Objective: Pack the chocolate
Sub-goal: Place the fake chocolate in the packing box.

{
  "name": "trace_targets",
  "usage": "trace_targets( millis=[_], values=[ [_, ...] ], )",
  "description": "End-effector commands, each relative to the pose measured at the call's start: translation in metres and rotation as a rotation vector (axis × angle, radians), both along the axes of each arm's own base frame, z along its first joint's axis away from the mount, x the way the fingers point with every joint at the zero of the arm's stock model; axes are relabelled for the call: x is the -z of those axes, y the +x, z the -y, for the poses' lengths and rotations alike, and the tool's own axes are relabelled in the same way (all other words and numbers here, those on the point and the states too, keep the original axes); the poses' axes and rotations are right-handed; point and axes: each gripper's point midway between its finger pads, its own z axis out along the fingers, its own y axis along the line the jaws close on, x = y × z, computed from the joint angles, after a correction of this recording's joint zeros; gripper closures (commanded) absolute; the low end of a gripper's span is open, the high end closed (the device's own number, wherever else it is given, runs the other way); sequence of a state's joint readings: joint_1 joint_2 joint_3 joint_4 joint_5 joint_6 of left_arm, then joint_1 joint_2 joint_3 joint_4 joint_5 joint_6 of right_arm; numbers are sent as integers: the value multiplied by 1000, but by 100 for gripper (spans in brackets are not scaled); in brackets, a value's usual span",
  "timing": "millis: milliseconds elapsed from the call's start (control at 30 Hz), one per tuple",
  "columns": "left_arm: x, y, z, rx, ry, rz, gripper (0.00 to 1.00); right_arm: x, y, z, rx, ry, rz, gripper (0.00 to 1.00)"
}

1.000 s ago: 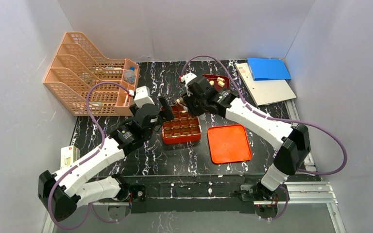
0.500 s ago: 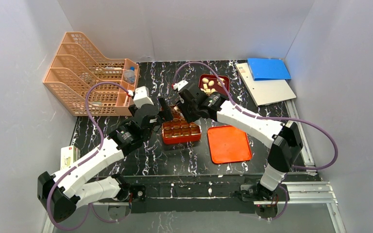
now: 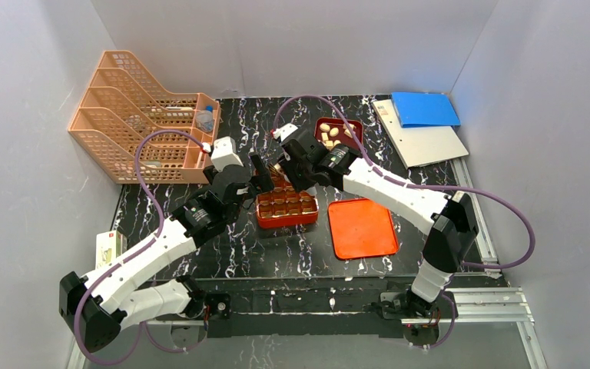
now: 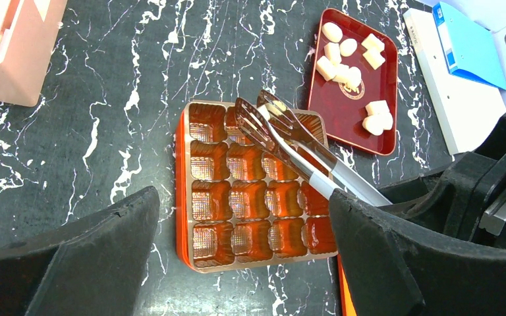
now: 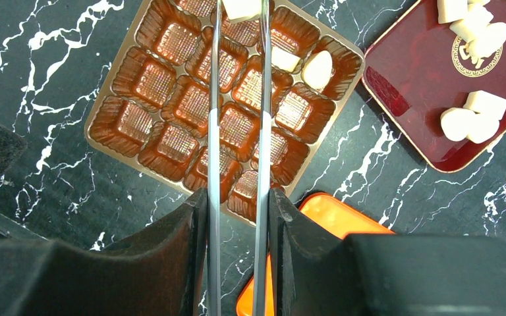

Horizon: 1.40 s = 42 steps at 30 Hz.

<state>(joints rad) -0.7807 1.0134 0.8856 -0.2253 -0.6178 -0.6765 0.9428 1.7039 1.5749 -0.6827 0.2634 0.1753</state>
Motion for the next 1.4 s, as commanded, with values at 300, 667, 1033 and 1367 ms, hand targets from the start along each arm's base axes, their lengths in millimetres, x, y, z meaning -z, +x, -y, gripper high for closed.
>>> trace_targets(
  millis=[300,667,1033,1367],
  values=[
    [-11,1,-6,-25,-4,21,2,-22,12,-11,-5,44,67,71],
    [-8,1,-5,-22,-1,14,2,-22,12,-12,-9,39,69,65],
    [-8,2,-6,-26,0,16,2,-23,15,-15,-24,35,78,60],
    [-7,2,-6,-25,3,15,2,-24,17,-16,-30,31,87,57]
  ],
)
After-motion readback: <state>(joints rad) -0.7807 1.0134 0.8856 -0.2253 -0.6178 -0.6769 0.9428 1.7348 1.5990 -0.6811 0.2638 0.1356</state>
